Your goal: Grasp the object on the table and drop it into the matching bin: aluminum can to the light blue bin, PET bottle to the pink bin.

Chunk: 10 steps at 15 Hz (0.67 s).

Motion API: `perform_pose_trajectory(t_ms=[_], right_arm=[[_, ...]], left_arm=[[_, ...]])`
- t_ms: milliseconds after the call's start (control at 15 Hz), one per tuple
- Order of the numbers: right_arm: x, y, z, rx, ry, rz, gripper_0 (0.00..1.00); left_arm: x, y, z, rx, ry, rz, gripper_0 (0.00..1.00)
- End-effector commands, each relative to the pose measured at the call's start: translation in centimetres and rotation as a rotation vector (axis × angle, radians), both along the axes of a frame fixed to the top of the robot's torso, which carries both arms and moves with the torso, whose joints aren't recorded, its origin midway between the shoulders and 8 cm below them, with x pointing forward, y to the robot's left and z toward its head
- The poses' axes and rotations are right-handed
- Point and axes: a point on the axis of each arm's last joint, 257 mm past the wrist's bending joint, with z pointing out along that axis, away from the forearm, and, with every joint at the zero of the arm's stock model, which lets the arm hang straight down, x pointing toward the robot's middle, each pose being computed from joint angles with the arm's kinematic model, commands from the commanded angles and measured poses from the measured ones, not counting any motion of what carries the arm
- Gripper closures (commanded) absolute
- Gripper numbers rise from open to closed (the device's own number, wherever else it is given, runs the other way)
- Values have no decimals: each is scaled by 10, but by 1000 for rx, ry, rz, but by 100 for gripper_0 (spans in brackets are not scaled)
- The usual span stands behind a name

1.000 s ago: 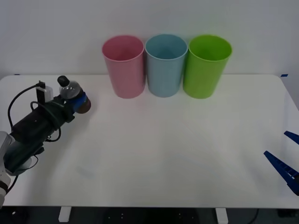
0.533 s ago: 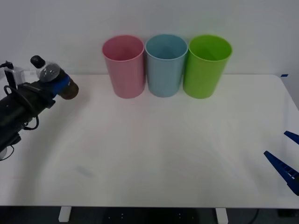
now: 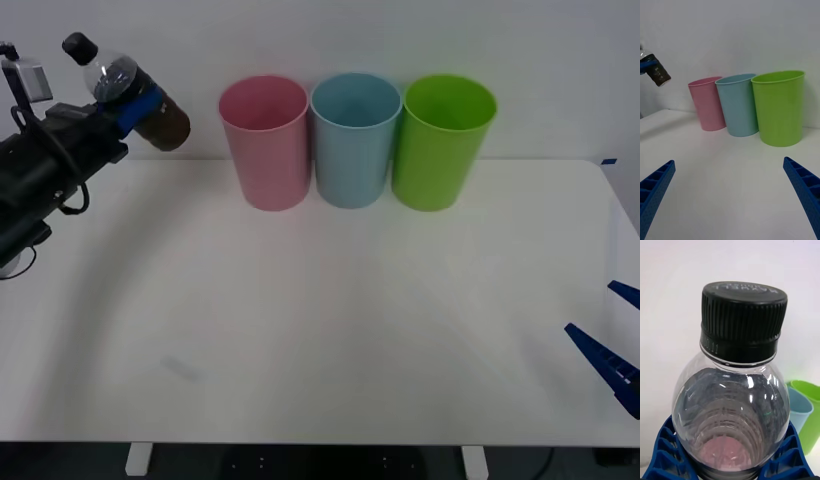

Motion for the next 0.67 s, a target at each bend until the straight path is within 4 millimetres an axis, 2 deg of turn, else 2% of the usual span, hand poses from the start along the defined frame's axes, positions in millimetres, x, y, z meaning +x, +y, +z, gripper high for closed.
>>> perform_pose_trajectory(t_ms=[67, 400, 667], right_arm=[[0, 0, 0, 0, 0, 0, 0], [0, 0, 0, 0, 0, 0, 0], [0, 0, 0, 0, 0, 0, 0]], left_arm=[[15, -23, 23, -13, -7, -41, 98], [64, -62, 29, 90, 31, -58, 98], [91, -97, 28, 151, 75, -80, 98]])
